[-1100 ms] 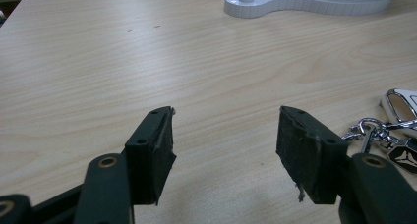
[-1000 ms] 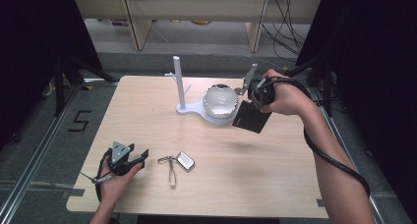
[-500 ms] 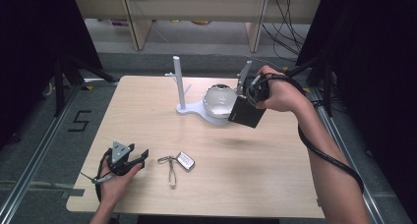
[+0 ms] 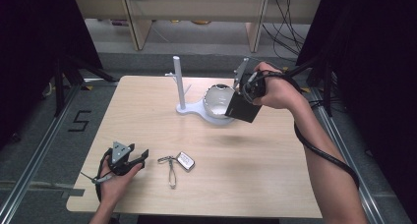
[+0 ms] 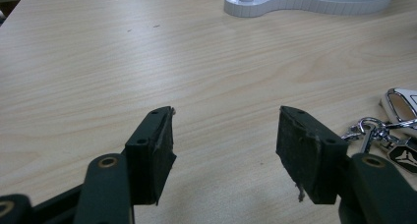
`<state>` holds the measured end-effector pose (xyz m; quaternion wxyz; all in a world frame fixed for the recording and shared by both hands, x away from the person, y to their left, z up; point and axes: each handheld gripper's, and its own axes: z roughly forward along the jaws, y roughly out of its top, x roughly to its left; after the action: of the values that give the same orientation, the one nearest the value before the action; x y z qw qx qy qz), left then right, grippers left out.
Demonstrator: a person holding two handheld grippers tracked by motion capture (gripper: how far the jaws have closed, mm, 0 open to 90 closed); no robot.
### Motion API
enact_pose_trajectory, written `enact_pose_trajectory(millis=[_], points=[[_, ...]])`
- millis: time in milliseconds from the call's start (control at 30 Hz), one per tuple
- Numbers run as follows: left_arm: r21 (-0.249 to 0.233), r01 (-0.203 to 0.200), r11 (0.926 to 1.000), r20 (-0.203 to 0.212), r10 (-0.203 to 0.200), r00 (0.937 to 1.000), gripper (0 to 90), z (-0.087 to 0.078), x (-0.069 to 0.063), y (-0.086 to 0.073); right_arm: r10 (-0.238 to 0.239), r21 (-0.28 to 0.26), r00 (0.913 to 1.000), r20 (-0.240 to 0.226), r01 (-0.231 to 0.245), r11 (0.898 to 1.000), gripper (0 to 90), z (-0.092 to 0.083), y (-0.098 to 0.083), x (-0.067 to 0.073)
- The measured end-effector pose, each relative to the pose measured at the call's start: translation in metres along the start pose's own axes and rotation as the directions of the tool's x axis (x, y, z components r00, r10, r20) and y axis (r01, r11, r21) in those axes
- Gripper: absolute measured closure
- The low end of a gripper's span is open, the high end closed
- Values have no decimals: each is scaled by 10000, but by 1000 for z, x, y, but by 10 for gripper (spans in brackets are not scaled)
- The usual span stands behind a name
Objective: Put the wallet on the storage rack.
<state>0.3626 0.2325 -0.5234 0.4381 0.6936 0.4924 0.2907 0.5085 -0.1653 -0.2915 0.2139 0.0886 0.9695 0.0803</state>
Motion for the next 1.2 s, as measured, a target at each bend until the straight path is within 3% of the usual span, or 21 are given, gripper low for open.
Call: enact_pose_trajectory(millis=[33, 167, 233, 267, 367, 433, 467, 533, 567, 667, 700, 833, 867, 933, 1033, 1100, 1200], points=[[19, -19, 10000, 2, 19, 10000, 385, 0, 0, 0, -199, -149, 9997, 121, 201, 9997, 831, 1, 1, -1], [18, -14, 10000, 4, 14, 10000, 384, 0, 0, 0, -189, -215, 9997, 184, 193, 9996, 831, 1, 4, -3], [17, -14, 10000, 8, 14, 10000, 384, 0, 0, 0, -480, -367, 9985, 243, 489, 9981, 831, 3, 5, -6], [3, 4, 10000, 2, -4, 10000, 384, 0, 0, 0, -208, -293, 9995, 223, 215, 9993, 831, 1, 6, -4], [20, -1, 10000, -4, 1, 10000, 384, 0, 0, 0, -136, -259, 9996, 259, 142, 9996, 831, 2, 8, -5], [21, -7, 10000, -13, 7, 10000, 384, 0, 0, 0, -503, -364, 9982, 329, 514, 9980, 831, 3, 10, -8], [24, -8, 10000, -14, 8, 10000, 384, 0, 0, 0, -237, -270, 9993, 306, 245, 9993, 831, 2, 11, -7], [24, -6, 10000, -14, 6, 10000, 384, 0, 0, 0, -742, -423, 9964, 401, 759, 9962, 831, 4, 12, -11], [21, -1, 10000, -11, 1, 10000, 384, 0, 0, 0, -445, -380, 9983, 388, 460, 9982, 831, 3, 14, -9], [18, 2, 10000, -6, -2, 10000, 385, 0, 0, 0, -296, -393, 9988, 400, 312, 9987, 831, 2, 17, -11], [20, -1, 10000, -5, 1, 10000, 384, 0, 0, 0, -589, -542, 9969, 516, 617, 9966, 831, 3, 18, -13], [25, -16, 10000, 13, 16, 10000, 384, 0, 0, 0, -444, -505, 9974, 574, 473, 9976, 830, 3, 23, -14], [9, 2, 10000, 12, -2, 10000, 384, 0, 0, 0, -671, -609, 9956, 650, 711, 9956, 831, 5, 24, -16], [-3, 6, 10000, 21, -6, 10000, 384, 0, 1, 0, -395, -540, 9970, 664, 431, 9976, 831, 6, 27, -15], [10, -17, 10000, 20, 17, 10000, 384, 0, 0, 0, -369, -603, 9966, 736, 414, 9973, 831, 8, 31, -18], [-1, -11, 10000, 20, 11, 10000, 384, 0, 0, 0, -713, -625, 9937, 863, 769, 9951, 830, 10, 33, -22], [8, 7, 10000, 34, -7, 10000, 384, 0, 1, 0, -747, -828, 9928, 932, 825, 9931, 830, 12, 36, -25]])
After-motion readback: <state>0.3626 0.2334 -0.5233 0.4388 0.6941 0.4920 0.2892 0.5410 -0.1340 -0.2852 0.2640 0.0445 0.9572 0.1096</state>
